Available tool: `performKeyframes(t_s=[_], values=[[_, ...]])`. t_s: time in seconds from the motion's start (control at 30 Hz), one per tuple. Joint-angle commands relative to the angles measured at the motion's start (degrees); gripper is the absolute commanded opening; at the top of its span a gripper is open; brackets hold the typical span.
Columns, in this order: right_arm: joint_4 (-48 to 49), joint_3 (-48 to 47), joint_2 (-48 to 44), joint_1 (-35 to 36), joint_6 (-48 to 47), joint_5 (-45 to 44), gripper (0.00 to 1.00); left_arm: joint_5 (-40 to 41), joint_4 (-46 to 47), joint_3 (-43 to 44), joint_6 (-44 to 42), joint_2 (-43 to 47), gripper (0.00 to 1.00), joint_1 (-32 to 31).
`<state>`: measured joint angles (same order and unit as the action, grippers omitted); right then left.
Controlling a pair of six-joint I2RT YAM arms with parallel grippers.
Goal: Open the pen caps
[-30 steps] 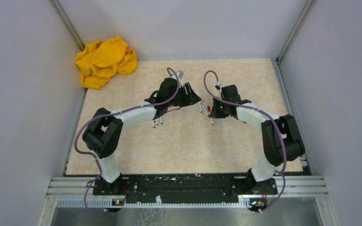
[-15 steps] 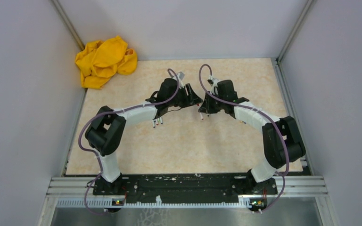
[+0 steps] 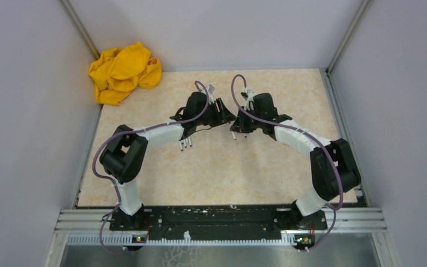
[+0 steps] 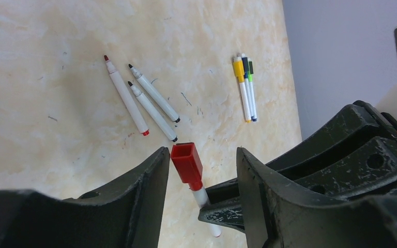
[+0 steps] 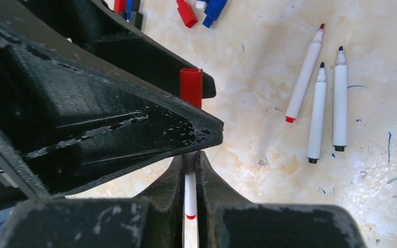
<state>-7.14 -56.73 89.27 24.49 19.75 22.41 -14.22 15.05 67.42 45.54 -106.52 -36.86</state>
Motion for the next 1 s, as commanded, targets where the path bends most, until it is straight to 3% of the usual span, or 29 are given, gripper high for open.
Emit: performKeyframes(t_s=[0.0, 0.33, 0.73, 0.97], values=[[2.0, -2.8, -2.9, 1.0, 0.3, 0.8, 0.0, -0.4, 2.1, -1.4, 1.5, -0.2, 0.55, 0.4], [4.4, -1.7, -1.6, 1.9, 1.1, 1.8, 0.0, -2.9, 6.5, -4.5, 5.8, 0.9, 0.34, 1.9], [4.2, -1.2, 0.0, 3.1, 0.3, 2.6, 0.0, -3.9, 8.3, -7.0, 7.5, 2.0, 0.31, 3.3], [4.0, -1.2, 1.3, 3.5, -0.1, 2.4, 0.0, -4.6, 9.6, -8.3, 8.2, 2.9, 0.13, 3.9]])
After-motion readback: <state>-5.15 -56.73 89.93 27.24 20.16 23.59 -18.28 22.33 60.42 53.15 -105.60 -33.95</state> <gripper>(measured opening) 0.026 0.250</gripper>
